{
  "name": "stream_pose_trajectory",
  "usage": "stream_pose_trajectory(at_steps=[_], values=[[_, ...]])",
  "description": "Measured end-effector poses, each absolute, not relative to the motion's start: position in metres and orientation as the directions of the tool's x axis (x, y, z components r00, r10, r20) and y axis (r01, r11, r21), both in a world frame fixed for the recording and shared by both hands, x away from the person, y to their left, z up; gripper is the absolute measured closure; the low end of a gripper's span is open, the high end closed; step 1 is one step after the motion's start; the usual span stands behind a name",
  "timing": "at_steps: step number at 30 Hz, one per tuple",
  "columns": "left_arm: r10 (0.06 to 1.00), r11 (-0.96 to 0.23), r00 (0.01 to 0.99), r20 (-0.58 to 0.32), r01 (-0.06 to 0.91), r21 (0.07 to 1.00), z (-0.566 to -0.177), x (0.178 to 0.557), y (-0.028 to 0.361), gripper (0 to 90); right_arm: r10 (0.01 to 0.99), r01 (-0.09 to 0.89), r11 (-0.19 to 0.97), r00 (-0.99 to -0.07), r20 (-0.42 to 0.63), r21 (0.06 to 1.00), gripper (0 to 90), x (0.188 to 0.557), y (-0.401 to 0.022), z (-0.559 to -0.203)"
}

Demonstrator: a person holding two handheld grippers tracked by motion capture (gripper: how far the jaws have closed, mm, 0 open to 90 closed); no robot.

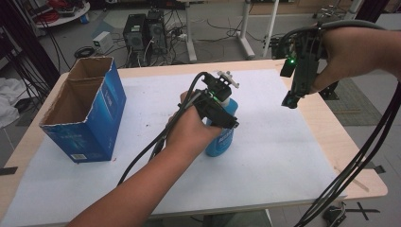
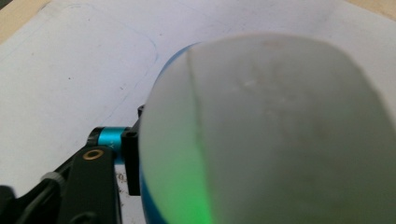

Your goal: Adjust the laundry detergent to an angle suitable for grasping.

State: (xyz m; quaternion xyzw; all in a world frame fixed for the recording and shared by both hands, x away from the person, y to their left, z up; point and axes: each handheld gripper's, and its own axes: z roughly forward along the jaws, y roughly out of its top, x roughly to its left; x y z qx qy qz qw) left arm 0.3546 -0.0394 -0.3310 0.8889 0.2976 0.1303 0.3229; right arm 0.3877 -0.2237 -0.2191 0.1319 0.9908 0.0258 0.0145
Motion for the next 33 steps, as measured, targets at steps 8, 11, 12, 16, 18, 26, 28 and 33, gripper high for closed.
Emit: stream_pose_trajectory(at_steps=[8,11,12,16,18,26,28,33], values=[[0.609,-0.614,0.792,0.042,0.437,0.657,-0.332,0.354,-0.039,39.1,0.269,0.268,0.962,-0.963,-0.023,0.054,0.8,0.387,-0.226,-0.220],[0.608,-0.616,0.793,0.035,0.443,0.652,-0.332,0.355,-0.039,40.1,0.275,0.274,0.960,-0.961,-0.023,0.055,0.8,0.387,-0.227,-0.219],[0.606,-0.616,0.795,0.033,0.442,0.653,-0.332,0.355,-0.038,40.4,0.276,0.274,0.960,-0.961,-0.022,0.055,0.8,0.387,-0.227,-0.219],[0.587,-0.620,0.809,0.000,0.450,0.643,-0.332,0.359,-0.036,42.0,0.271,0.270,0.961,-0.962,-0.025,0.057,0.8,0.387,-0.226,-0.219],[0.578,-0.624,0.816,-0.011,0.451,0.639,-0.331,0.361,-0.034,42.2,0.267,0.266,0.963,-0.963,-0.026,0.052,0.8,0.388,-0.225,-0.220],[0.547,-0.633,0.837,-0.031,0.438,0.639,-0.316,0.362,-0.022,42.3,0.265,0.263,0.963,-0.964,-0.029,0.055,0.8,0.388,-0.225,-0.219],[0.541,-0.633,0.840,-0.034,0.434,0.641,-0.312,0.361,-0.021,42.4,0.264,0.262,0.963,-0.964,-0.031,0.055,0.8,0.388,-0.225,-0.219],[0.493,-0.680,0.870,0.008,0.379,0.628,-0.290,0.359,-0.015,42.3,0.267,0.265,0.963,-0.963,-0.031,0.056,0.8,0.387,-0.224,-0.219]])
